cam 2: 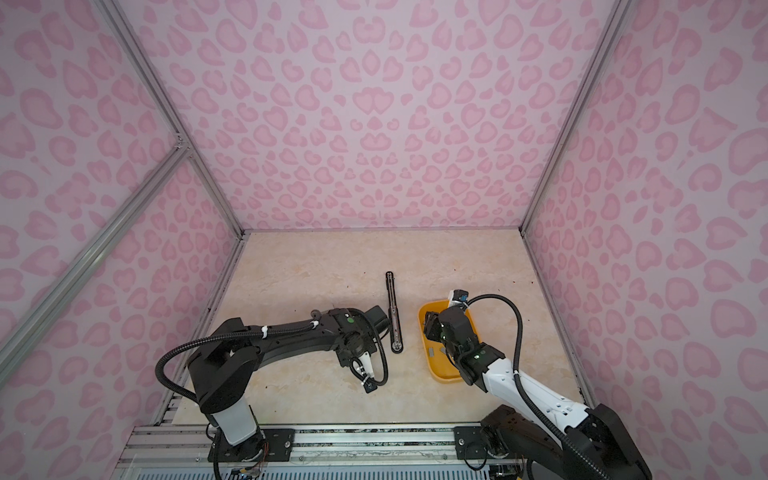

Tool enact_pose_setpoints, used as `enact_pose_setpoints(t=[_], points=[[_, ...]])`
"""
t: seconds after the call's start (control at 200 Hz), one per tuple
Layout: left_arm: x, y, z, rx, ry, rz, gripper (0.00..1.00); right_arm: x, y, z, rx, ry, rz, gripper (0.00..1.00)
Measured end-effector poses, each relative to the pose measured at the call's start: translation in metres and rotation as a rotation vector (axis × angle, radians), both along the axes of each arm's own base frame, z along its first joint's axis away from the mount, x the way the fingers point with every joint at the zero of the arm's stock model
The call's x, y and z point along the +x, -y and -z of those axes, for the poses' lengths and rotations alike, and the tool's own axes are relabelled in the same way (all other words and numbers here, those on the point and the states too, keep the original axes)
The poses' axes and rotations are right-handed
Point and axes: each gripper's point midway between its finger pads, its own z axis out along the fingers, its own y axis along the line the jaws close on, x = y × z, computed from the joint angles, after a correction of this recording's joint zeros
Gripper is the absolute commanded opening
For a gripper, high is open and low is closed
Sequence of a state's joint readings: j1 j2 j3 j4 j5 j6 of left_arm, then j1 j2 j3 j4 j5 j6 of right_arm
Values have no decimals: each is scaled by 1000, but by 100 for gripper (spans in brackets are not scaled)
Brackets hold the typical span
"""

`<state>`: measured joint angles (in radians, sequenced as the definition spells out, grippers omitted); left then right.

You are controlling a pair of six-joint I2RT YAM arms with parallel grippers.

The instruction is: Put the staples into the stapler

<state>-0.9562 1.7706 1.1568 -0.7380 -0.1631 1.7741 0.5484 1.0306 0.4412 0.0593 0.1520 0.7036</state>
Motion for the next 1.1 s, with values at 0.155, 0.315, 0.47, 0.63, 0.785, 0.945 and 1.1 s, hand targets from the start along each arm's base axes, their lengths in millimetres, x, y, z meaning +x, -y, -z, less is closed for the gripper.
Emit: enact_pose_setpoints(t=[0.155, 0.315, 0.47, 0.63, 0.785, 0.945, 1.1], points=[[-7, -13, -15, -85, 2, -33, 4, -3, 3, -13, 10, 34, 0, 61], [-16, -29, -40, -266, 25, -94, 4, -8, 2, -18, 25, 61, -25, 55], [-20, -37, -70, -458, 76, -156, 4, -18, -28, -14, 63, 67, -161, 58], [-9, -31, -104, -641, 128, -277, 4, -37, -87, -25, 88, 105, -409, 60], [6, -22, -144, -855, 154, -466, 4, -47, -117, -27, 123, 124, -539, 59], [5, -22, -167, -1020, 139, -575, 4, -54, -131, -36, 162, 161, -605, 60], [16, -18, -210, -1206, 59, -834, 3, -53, -129, -46, 170, 193, -590, 61]])
